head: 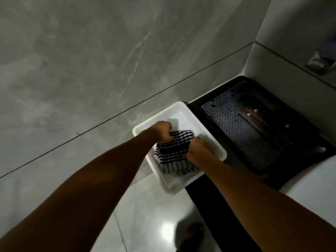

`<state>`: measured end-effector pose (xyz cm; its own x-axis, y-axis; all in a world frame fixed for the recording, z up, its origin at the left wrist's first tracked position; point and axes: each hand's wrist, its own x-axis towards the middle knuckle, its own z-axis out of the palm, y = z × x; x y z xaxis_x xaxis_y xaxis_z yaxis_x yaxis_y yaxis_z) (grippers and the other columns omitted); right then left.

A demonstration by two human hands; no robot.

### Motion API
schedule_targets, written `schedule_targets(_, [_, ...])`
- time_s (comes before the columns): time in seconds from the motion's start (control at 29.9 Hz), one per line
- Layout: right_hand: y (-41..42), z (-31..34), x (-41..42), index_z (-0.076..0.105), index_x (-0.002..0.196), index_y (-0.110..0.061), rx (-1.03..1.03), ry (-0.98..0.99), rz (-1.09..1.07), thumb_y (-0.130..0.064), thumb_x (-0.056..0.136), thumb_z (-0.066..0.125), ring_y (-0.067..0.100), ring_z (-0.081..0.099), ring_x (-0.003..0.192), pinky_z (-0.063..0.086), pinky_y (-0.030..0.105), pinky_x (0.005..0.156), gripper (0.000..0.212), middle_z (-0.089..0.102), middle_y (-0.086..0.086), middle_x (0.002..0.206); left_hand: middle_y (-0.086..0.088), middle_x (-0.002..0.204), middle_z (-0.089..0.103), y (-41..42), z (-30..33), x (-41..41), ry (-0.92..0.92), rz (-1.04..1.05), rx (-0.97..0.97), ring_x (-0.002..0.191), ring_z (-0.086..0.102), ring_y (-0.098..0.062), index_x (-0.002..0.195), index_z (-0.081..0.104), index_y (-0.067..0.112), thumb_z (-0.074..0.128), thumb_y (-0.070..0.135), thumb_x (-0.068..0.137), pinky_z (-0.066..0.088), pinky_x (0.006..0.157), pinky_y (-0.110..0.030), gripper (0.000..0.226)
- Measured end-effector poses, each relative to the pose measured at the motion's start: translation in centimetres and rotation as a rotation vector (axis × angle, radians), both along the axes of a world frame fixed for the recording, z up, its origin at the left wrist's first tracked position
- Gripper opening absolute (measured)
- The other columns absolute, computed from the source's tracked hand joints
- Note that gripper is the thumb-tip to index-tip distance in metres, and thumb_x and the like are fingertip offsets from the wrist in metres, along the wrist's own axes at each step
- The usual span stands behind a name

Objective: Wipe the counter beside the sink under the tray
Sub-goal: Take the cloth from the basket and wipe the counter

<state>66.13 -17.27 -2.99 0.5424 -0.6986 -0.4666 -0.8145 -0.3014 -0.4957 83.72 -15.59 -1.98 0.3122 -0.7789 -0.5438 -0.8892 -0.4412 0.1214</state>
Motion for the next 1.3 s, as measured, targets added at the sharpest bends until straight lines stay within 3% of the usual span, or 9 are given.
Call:
schedule_targets(0.1, [0.4, -0.7, 0.8, 0.056, 0.122, 0.006, 0.070, -0.035, -0.124, -0.009, 0.090, 0.055, 0.040, 0.056, 0.115, 0.047, 0.041, 0.094, 0.036, 0.058, 0.025, 0.123, -0.012, 0.125, 0.062, 0.6, -1.5, -0.1, 0.008, 0.023, -0.024, 0.114, 0.060, -0.031, 0.123, 0.059, 0.012, 0.076, 0.045, 0.069, 0.050, 0.094, -0.036, 0.065])
schedule_targets(0.27, [0.2, 1.3, 0.4, 0.062, 0.120, 0.000, 0.239, -0.112, -0.226, -0.015, 0.086, 0.061, 0.036, 0.062, 0.113, 0.052, 0.039, 0.095, 0.037, 0.065, 0.019, 0.122, -0.003, 0.086, 0.067, -0.7, 0.5, -0.5, 0.107, -0.031, 0.018, 0.087, 0.064, -0.021, 0.084, 0.072, 0.018, 0.075, 0.032, 0.068, 0.048, 0.075, -0.026, 0.021])
schedule_targets(0.37, [0.1, 4.0, -1.8, 0.062, 0.122, -0.005, 0.228, -0.125, -0.330, -0.025, 0.081, 0.071, 0.029, 0.064, 0.110, 0.051, 0.029, 0.079, 0.047, 0.067, 0.014, 0.117, -0.005, 0.071, 0.067, -1.3, 4.8, -1.2, 0.272, -0.095, 0.000, 0.073, 0.061, -0.016, 0.066, 0.069, 0.014, 0.077, 0.017, 0.069, 0.052, 0.072, -0.031, 0.010])
schedule_targets(0.57, [-0.5, 10.0, -10.0, 0.073, 0.096, 0.000, 0.291, -0.369, -0.412, -0.013, 0.074, 0.074, 0.019, 0.063, 0.060, 0.052, 0.028, 0.054, 0.025, 0.076, 0.017, 0.092, -0.019, 0.090, 0.075, -3.1, 14.9, -6.0, 0.464, -0.261, -0.096, 0.077, 0.064, -0.017, 0.092, 0.071, 0.001, 0.082, 0.015, 0.067, 0.056, 0.085, -0.045, 0.031])
schedule_targets(0.67, [1.0, 14.2, -18.2, 0.071, 0.103, 0.002, 0.267, -0.548, -0.476, -0.009, 0.077, 0.075, 0.009, 0.066, 0.058, 0.052, 0.023, 0.052, 0.029, 0.075, 0.013, 0.087, -0.001, 0.069, 0.071, -4.2, 20.7, -13.7, 0.605, -0.389, -0.122, 0.062, 0.065, -0.011, 0.081, 0.068, 0.004, 0.075, -0.001, 0.071, 0.055, 0.067, -0.030, 0.013])
schedule_targets(0.8, [5.8, 19.7, -30.8, 0.073, 0.105, -0.003, 0.093, -0.746, -0.532, -0.013, 0.080, 0.075, 0.022, 0.073, 0.087, 0.060, 0.035, 0.082, 0.027, 0.076, 0.011, 0.096, 0.005, 0.056, 0.067, -3.9, 27.1, -26.9, 0.803, -0.574, -0.169, 0.047, 0.060, -0.004, 0.069, 0.066, 0.015, 0.071, 0.005, 0.061, 0.049, 0.048, -0.014, 0.013])
schedule_targets(0.93, [12.2, 21.8, -42.7, 0.074, 0.089, -0.002, -0.049, -1.039, -0.696, -0.017, 0.080, 0.076, 0.044, 0.065, 0.078, 0.054, 0.051, 0.073, 0.018, 0.066, 0.036, 0.089, -0.002, 0.073, 0.072, -2.0, 30.6, -39.3, 0.981, -0.743, -0.119, 0.063, 0.068, -0.012, 0.087, 0.066, 0.010, 0.070, 0.003, 0.068, 0.057, 0.058, -0.022, 0.020])
schedule_targets(1.1, [24.0, 20.2, -58.1, 0.067, 0.112, -0.001, -0.074, -1.397, -1.121, -0.022, 0.061, 0.089, 0.036, 0.065, 0.107, 0.053, 0.044, 0.093, 0.060, 0.068, 0.022, 0.114, -0.005, 0.094, 0.073, 3.8, 29.7, -60.3, 1.048, -0.969, 0.122, 0.085, 0.072, -0.018, 0.096, 0.066, 0.018, 0.068, 0.003, 0.086, 0.060, 0.073, -0.028, 0.018])
schedule_targets(1.3, [36.4, 13.6, -69.6, 0.057, 0.124, 0.002, -0.096, -1.325, -1.526, 0.002, 0.069, 0.076, 0.039, 0.066, 0.107, 0.054, 0.049, 0.091, 0.059, 0.068, 0.024, 0.115, -0.005, 0.096, 0.068, 11.9, 19.4, -78.8, 0.807, -1.231, 0.180, 0.087, 0.067, -0.022, 0.098, 0.064, 0.021, 0.066, 0.004, 0.083, 0.060, 0.073, -0.035, 0.023])
